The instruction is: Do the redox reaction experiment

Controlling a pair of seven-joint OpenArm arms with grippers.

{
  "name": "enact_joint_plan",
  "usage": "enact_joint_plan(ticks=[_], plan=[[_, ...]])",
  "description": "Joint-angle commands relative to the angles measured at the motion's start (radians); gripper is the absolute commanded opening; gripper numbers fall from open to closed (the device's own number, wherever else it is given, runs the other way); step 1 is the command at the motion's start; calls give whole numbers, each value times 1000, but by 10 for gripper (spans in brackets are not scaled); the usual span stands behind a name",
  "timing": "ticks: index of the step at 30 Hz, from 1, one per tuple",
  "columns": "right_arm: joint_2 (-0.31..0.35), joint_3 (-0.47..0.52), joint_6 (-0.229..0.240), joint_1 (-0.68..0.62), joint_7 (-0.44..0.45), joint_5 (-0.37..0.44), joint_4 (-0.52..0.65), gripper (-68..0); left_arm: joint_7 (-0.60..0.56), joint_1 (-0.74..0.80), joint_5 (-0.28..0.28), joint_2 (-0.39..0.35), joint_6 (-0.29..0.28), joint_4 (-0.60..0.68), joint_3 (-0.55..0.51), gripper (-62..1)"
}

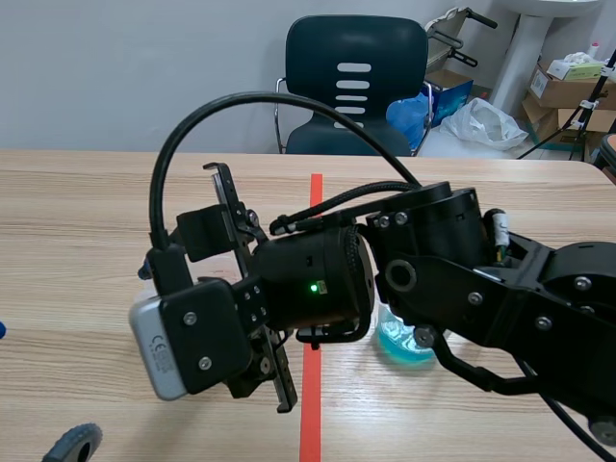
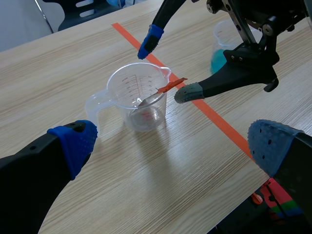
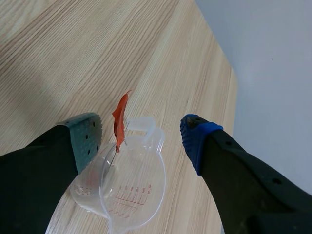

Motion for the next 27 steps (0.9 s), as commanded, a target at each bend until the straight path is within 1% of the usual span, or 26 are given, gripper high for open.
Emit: enact_joint_plan(ticks=[1, 4, 10, 15, 19, 21, 27], plan=[[-1, 9, -7, 14, 5, 5, 11, -352, -14, 5, -3, 3, 2, 13, -2, 14], [-7, 9, -6, 13, 3, 5, 10, -432, -14, 5, -3, 3, 2, 13, -2, 14], [-21, 4, 13, 10, 4, 11, 1, -514, -14, 5, -3, 3, 2, 13, -2, 14], [-31, 4, 16, 8, 4, 11, -12, -612, -14, 5, -3, 3, 2, 13, -2, 14], [-31, 4, 16, 8, 9, 11, -13, -636, -14, 5, -3, 3, 2, 13, -2, 14], [-31, 4, 16, 8, 11, 11, -13, -665, -14, 5, -3, 3, 2, 13, -2, 14], [-27, 5, 16, 8, 11, 21, -13, -667, -14, 5, -3, 3, 2, 13, -2, 14]])
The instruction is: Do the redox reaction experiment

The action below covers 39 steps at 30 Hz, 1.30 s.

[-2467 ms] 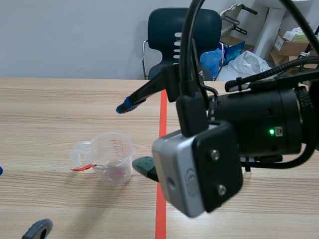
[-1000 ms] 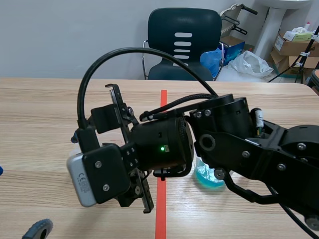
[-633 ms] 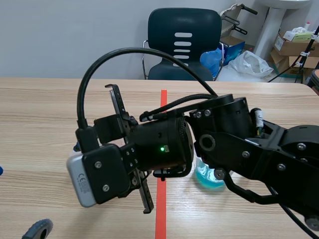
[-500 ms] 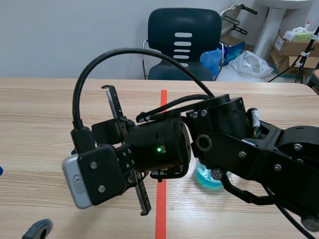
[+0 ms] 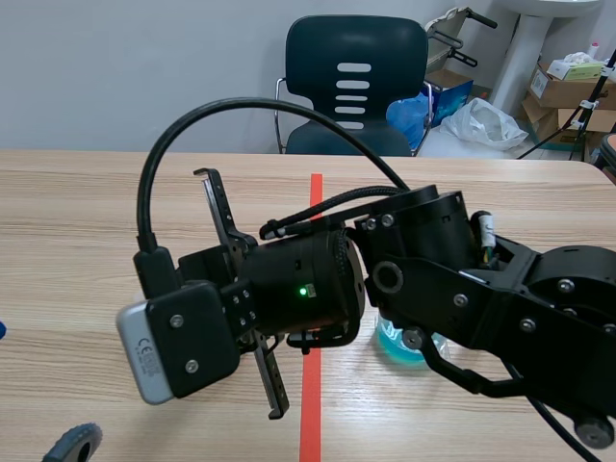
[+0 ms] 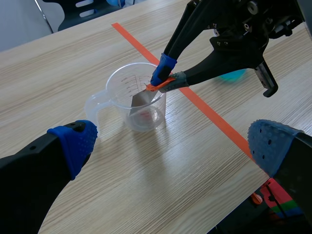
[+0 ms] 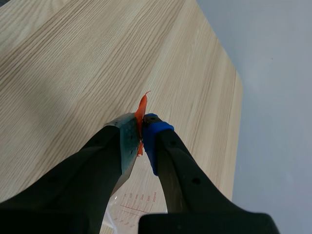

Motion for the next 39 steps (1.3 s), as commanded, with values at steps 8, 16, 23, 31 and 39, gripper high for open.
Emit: enact_joint_plan(ticks=[8, 16, 23, 31, 39], plan=[[20, 13, -7, 11, -10, 172, 5, -666, -14, 5, -3, 3, 2, 13, -2, 14], [49, 39, -8, 11, -24, 257, 5, -666, -15, 5, -3, 3, 2, 13, -2, 14], [84, 94, -8, 12, -24, 365, 5, -666, -14, 5, -3, 3, 2, 13, -2, 14], [100, 156, -7, 11, -33, 459, 5, -666, -14, 5, -3, 3, 2, 13, -2, 14], [102, 201, 1, 11, -38, 610, 6, -667, -15, 5, -3, 3, 2, 13, -2, 14]])
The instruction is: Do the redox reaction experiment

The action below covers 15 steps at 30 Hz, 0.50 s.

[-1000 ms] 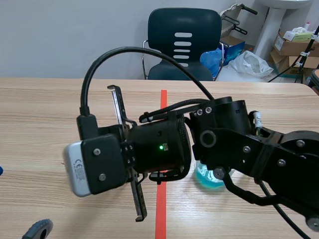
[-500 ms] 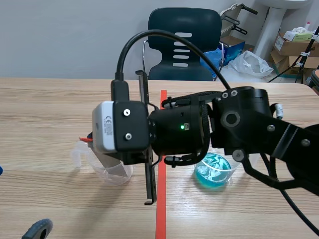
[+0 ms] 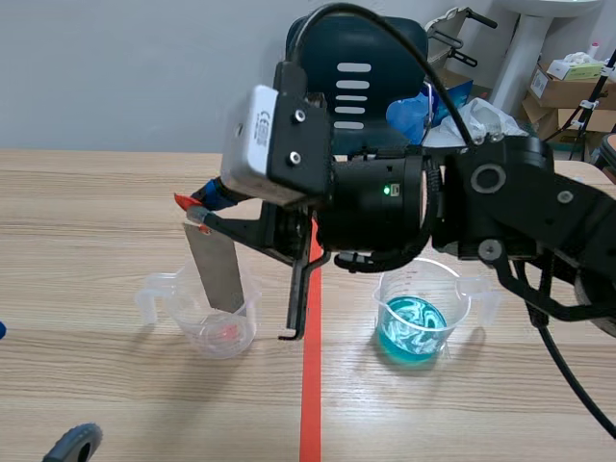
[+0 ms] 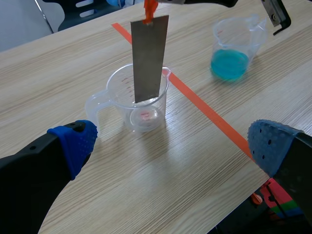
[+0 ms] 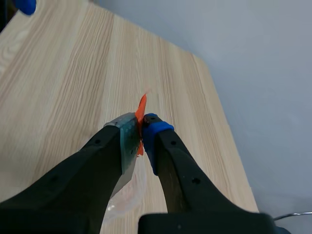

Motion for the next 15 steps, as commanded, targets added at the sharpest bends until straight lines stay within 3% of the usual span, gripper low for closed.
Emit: enact_joint_plan(ticks=[1, 8, 15], plan=[[2, 24, -7, 11, 4, 48, 7, -667, -15, 5, -3, 3, 2, 13, -2, 14], [2, 74, 42, 12, -48, 192, 16, -667, -15, 5, -3, 3, 2, 13, -2, 14], [32, 74, 42, 11, -90, 300, 64, -667, -14, 5, -3, 3, 2, 13, -2, 14]])
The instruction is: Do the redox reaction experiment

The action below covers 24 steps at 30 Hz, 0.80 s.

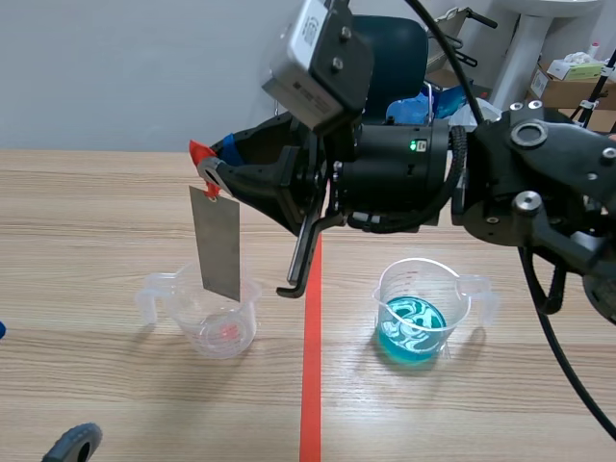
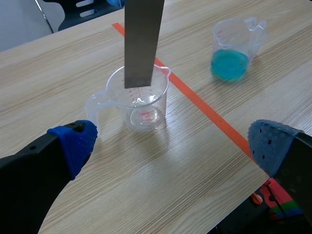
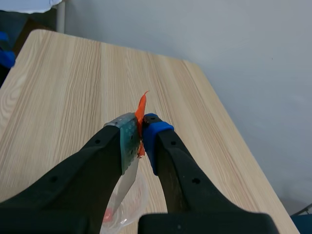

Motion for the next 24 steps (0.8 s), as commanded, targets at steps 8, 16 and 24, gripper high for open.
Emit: enact_joint_plan(ticks=[8, 16, 24], plan=[[54, 3, -5, 14, -23, 107, 126, -667, -14, 5, -3, 3, 2, 13, -2, 14], [113, 3, -27, 20, -28, 148, 199, -666, -14, 5, -3, 3, 2, 13, -2, 14], [180, 2, -58, 76, -27, 215, 215, -667, -15, 5, -3, 3, 2, 13, -2, 14]])
